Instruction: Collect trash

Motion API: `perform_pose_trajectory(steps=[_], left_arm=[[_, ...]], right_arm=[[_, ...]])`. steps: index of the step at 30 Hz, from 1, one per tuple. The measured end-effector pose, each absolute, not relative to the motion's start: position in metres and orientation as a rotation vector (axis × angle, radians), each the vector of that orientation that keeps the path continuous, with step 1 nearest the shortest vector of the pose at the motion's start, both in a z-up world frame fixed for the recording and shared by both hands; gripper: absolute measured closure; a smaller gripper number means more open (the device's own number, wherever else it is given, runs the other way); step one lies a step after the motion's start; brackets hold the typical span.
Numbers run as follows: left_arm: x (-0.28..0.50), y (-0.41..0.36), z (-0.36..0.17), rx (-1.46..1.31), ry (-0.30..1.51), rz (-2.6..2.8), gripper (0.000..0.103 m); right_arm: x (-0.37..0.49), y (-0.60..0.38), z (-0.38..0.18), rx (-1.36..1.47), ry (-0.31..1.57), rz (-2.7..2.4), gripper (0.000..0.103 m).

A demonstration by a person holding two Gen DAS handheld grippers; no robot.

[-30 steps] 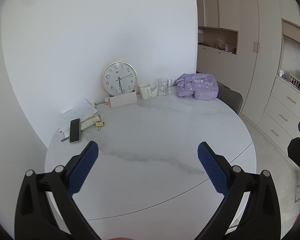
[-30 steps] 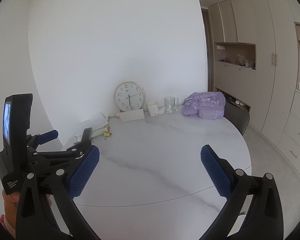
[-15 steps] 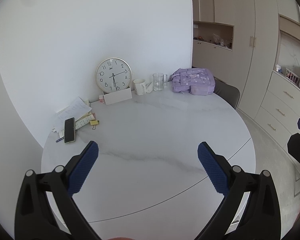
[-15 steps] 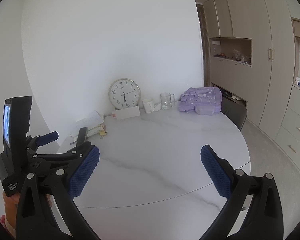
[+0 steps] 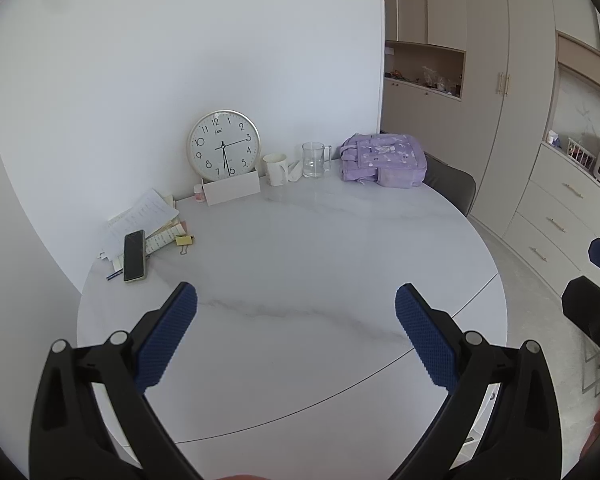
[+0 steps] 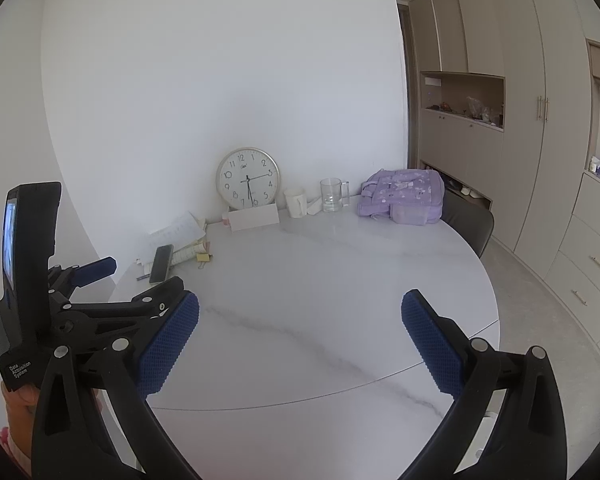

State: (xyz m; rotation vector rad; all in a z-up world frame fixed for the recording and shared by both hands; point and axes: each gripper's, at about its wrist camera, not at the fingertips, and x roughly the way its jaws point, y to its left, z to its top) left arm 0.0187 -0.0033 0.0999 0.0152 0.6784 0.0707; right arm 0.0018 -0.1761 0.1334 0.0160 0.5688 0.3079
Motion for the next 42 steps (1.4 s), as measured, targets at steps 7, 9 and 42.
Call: perform_pose_trajectory(steps=[7,9,42], left_arm=[[0.02,0.0,0.096,0.02,0.696,0.065,0.008],[0.02,0.001,0.094,0.02,0.701,0.066,0.008],[0.024,0.027,0.085,-0.01,0.724,0.088,0.008]], right_arm=[[0.002,-0.174,0.129,0.02,0.585,0.302,0.002],[0.002,-0.173,0.128,0.018,0.591,0.296,0.002],[0.01,-0.143,0.117,-0.015,0.628,0.308,0.002]])
